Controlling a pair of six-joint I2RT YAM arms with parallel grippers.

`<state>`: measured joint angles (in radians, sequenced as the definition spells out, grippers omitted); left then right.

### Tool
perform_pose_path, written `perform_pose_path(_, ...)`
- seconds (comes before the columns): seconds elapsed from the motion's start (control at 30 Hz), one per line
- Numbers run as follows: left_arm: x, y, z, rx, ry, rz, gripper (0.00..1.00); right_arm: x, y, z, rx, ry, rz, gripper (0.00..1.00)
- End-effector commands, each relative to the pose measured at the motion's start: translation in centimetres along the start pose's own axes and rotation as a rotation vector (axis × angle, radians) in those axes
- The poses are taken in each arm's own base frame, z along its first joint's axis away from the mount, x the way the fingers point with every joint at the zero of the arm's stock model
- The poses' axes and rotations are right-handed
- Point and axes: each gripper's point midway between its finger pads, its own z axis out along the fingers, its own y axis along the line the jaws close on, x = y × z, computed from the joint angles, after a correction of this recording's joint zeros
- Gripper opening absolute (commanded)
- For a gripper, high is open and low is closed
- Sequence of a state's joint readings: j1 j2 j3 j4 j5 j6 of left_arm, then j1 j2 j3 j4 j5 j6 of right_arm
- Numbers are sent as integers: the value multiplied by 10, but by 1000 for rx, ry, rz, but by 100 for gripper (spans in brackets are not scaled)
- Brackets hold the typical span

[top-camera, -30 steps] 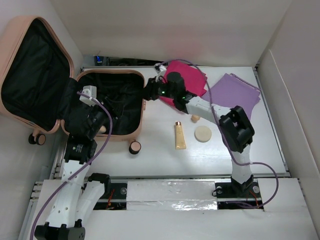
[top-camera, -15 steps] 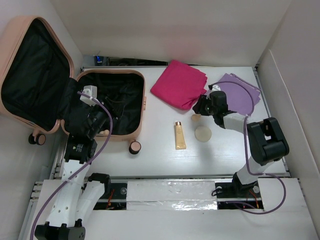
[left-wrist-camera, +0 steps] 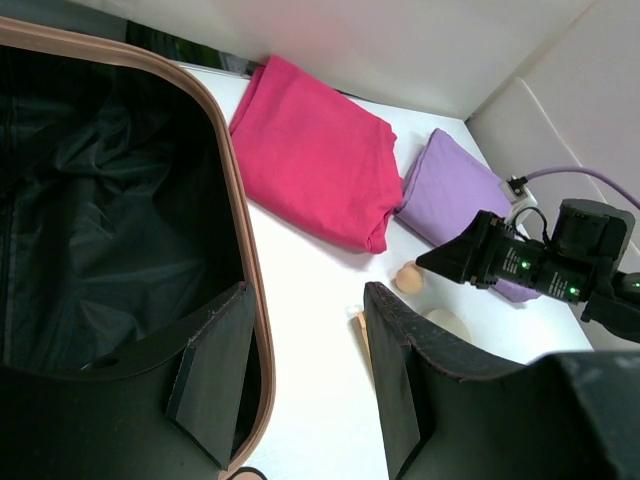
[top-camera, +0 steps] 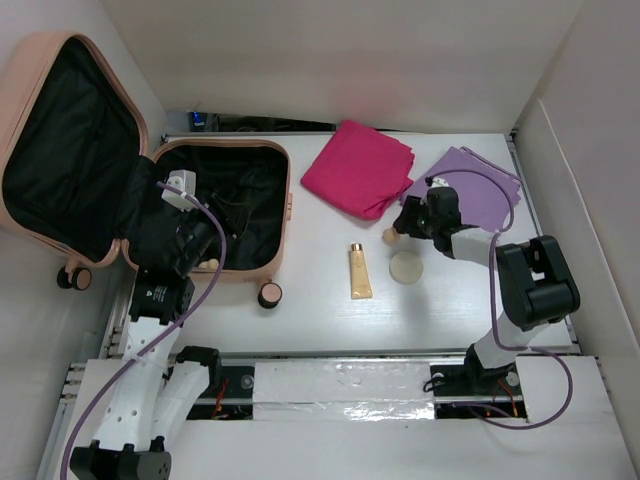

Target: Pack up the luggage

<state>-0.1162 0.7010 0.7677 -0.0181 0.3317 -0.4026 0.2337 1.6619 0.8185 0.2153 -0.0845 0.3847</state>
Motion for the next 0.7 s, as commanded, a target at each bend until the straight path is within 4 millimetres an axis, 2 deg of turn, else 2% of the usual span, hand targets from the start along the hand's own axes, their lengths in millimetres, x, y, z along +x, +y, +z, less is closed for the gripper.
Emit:
perform_pose_path(0.0, -20, -14, -2, 53, -63, 19, 45, 3, 6, 1, -47, 10, 17, 57)
perform_pose_path(0.1, -21, -14, -1, 52, -65, 19, 45, 7, 14, 2, -97, 18, 41, 49)
perform_pose_path(0.17, -21, -14, -2, 52, -66, 20, 45, 6, 19, 3, -123, 14, 50, 40)
perform_pose_path(0.2, -20, -14, -3, 53, -67, 20, 45, 9, 21, 4, -136, 21, 55, 35)
perform_pose_path(0.23, -20, -14, -3, 52, -69, 21, 45, 8, 22, 3, -145, 19, 60, 26)
perform_pose_path(0.37, -21, -14, -3, 54, -68, 19, 45, -2, 31, -3, -181, -21, 66, 12)
perform_pose_path(0.43, -21, -14, -4, 54, -72, 20, 45, -11, 35, -11, -195, -54, 60, 1)
perform_pose_path(0.5, -21, -14, -4, 51, -70, 19, 45, -23, 41, -23, -212, -103, 55, 0)
perform_pose_path(0.53, -20, -14, -3, 52, -68, 19, 45, -35, 58, -39, -252, -151, 31, 0)
perform_pose_path(0.63, -21, -16, -5, 61, -75, 21, 45, -47, 81, -62, -281, -212, -14, 0)
perform_pose_path(0.67, -21, -15, -5, 59, -72, 20, 45, -55, 109, -79, -344, -241, -42, 0)
